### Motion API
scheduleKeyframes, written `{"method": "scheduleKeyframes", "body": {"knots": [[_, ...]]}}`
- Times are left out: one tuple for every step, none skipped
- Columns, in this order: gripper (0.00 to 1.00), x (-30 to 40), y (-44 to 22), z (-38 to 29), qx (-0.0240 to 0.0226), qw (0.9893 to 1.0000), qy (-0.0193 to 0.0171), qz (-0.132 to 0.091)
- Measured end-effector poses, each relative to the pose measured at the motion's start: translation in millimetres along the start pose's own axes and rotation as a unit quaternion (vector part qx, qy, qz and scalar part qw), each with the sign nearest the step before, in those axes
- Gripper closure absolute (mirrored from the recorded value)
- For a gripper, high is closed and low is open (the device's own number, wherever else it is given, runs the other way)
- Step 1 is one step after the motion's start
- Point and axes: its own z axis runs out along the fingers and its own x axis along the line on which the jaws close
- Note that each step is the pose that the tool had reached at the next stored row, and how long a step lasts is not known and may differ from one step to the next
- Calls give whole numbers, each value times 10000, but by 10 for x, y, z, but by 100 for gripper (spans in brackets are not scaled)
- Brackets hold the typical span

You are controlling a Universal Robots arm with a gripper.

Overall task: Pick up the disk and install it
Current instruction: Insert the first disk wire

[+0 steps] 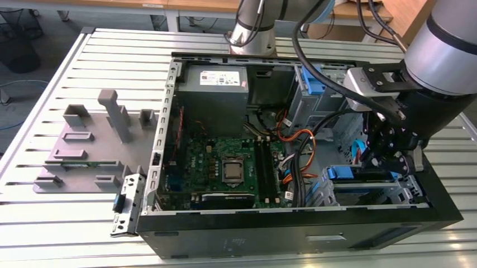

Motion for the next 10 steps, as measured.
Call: {"method": "scheduleKeyframes", "body": {"knots": [[84, 0, 1, 0, 1, 10000, 0, 0], [84, 0, 4, 0, 2, 10000, -1, 0], [84, 2, 8, 0, 3, 10000, -1, 1], [84, 4, 11, -1, 4, 10000, 0, 0], [84, 9, 13, 0, 5, 10000, -1, 0], [84, 11, 15, -1, 8, 10000, -1, 0], [84, 12, 16, -1, 10, 10000, 0, 0], [84, 13, 17, 0, 11, 10000, -1, 0], [84, 14, 18, 2, 12, 10000, -2, 0], [84, 15, 19, 3, 13, 10000, 0, 0]]}}
